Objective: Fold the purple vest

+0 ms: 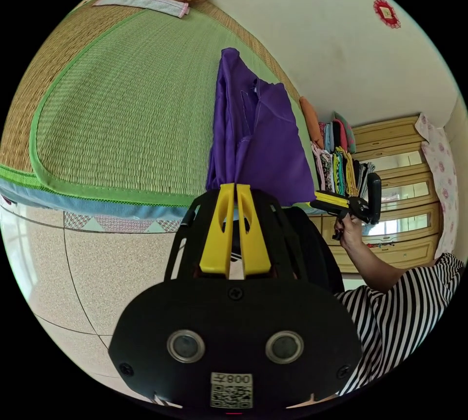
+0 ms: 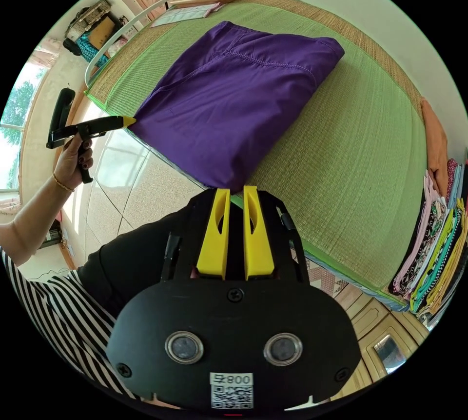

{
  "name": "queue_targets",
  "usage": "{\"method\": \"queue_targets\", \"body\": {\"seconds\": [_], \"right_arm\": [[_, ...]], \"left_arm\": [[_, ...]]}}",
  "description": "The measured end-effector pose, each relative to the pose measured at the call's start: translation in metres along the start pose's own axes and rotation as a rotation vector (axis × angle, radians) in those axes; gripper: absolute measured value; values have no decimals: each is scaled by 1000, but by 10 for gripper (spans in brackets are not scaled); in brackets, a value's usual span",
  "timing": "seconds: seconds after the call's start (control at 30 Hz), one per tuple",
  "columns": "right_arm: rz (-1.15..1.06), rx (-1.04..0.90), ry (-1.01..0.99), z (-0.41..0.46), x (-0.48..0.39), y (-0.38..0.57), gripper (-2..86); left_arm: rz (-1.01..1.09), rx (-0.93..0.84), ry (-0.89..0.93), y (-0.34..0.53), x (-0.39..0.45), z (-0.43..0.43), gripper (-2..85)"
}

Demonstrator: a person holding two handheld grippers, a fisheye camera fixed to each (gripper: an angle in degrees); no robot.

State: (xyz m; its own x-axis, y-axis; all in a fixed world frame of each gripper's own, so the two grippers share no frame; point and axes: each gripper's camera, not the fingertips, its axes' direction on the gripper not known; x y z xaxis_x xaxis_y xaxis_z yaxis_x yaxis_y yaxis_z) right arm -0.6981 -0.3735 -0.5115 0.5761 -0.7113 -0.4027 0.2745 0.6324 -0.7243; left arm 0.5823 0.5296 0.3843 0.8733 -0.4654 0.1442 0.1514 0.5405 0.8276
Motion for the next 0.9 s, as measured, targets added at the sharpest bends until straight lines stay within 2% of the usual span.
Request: {"method": "queue_targets", "body": {"seconds": [0.4,0.9], "right_arm": [[-50,-18,20,1,14,18,3],[-87,-47,-2,17,31,35,2]], "left_arm": [[-2,-9,-43,10,-6,-1,3],[-215,110,174,43,-56,-23,3]]}}
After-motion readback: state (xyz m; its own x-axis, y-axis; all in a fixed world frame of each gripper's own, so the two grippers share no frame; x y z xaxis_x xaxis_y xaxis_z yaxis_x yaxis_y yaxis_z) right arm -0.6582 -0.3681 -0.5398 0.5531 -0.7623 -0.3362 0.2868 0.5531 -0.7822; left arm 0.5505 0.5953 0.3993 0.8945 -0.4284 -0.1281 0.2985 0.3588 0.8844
